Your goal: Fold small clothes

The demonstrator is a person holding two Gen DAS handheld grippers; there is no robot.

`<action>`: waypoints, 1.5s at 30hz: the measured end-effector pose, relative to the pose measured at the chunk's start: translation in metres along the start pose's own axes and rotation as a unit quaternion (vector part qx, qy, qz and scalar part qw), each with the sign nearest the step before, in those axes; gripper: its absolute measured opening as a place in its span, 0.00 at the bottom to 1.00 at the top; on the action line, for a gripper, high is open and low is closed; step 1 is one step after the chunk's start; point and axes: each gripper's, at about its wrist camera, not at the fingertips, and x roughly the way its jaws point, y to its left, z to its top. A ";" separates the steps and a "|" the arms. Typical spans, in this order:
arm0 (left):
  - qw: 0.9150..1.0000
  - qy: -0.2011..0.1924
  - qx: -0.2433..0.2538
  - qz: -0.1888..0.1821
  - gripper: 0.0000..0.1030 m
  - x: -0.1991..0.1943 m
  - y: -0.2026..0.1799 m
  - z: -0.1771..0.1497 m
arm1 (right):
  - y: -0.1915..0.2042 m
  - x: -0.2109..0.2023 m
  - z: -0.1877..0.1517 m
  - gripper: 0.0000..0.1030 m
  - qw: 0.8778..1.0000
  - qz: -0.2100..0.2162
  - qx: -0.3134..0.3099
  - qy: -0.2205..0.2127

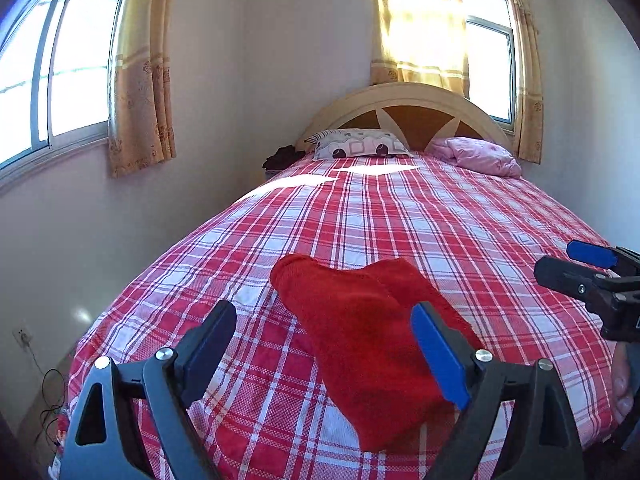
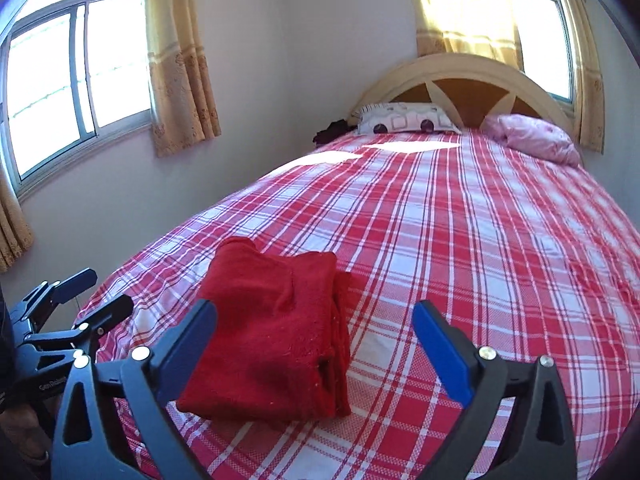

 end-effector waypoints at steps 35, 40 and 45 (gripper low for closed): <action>1.000 -0.024 0.007 -0.006 0.88 -0.021 -0.005 0.008 | 0.024 -0.048 -0.010 1.00 0.998 -0.022 -0.034 -0.042; 1.000 -0.019 0.009 -0.005 0.88 -0.019 -0.005 0.005 | 0.026 -0.048 -0.009 1.00 0.998 -0.020 -0.036 -0.041; 1.000 -0.012 0.006 -0.011 0.88 -0.017 -0.005 0.006 | 0.027 -0.046 -0.010 1.00 0.998 -0.020 -0.034 -0.038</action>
